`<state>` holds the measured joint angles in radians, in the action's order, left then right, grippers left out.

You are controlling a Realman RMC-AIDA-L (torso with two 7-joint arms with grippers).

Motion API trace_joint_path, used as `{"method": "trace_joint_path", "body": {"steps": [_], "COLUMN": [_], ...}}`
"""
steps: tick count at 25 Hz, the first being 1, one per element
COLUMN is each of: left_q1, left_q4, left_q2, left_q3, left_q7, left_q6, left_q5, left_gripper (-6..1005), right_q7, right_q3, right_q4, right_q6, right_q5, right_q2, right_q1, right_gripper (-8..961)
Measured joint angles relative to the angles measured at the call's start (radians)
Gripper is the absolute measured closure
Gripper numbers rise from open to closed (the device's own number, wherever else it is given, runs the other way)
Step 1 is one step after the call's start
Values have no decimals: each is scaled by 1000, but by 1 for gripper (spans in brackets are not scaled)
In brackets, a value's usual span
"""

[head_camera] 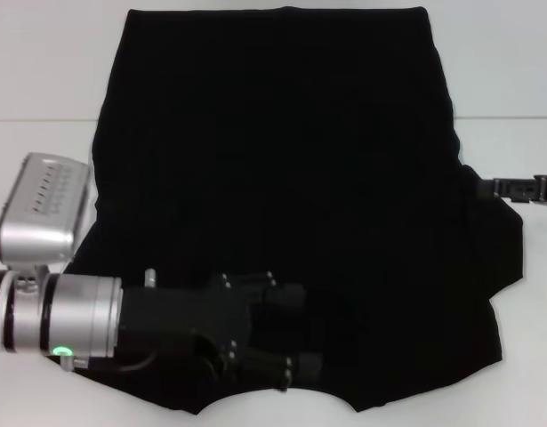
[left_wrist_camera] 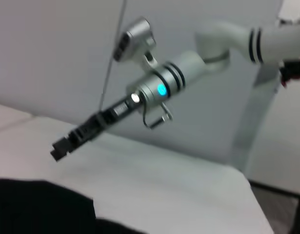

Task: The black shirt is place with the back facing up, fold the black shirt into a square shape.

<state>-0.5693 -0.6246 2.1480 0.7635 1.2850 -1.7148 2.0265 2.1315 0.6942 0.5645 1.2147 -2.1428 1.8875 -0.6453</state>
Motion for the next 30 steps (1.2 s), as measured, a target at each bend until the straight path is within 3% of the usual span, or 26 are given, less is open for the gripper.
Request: {"method": "trace_joint_path", "body": {"steps": [7, 17, 30], "left_q1": [-8, -10, -11], "left_q4": [-9, -12, -8], "left_q2": [3, 3, 3], "left_q3": [41, 46, 48], "left_q7": [-6, 2, 2], "left_q6": [25, 38, 38], "left_q5": [55, 71, 72], "left_gripper": [65, 65, 64], "right_q7": [164, 245, 254], "right_q3": [0, 3, 15], "right_q4": [8, -6, -16], "right_q6": [-3, -25, -60], "right_q5": [-138, -182, -223], "right_q2": [-8, -10, 15], "right_q1": [-10, 0, -15], "right_gripper": [58, 62, 100]}}
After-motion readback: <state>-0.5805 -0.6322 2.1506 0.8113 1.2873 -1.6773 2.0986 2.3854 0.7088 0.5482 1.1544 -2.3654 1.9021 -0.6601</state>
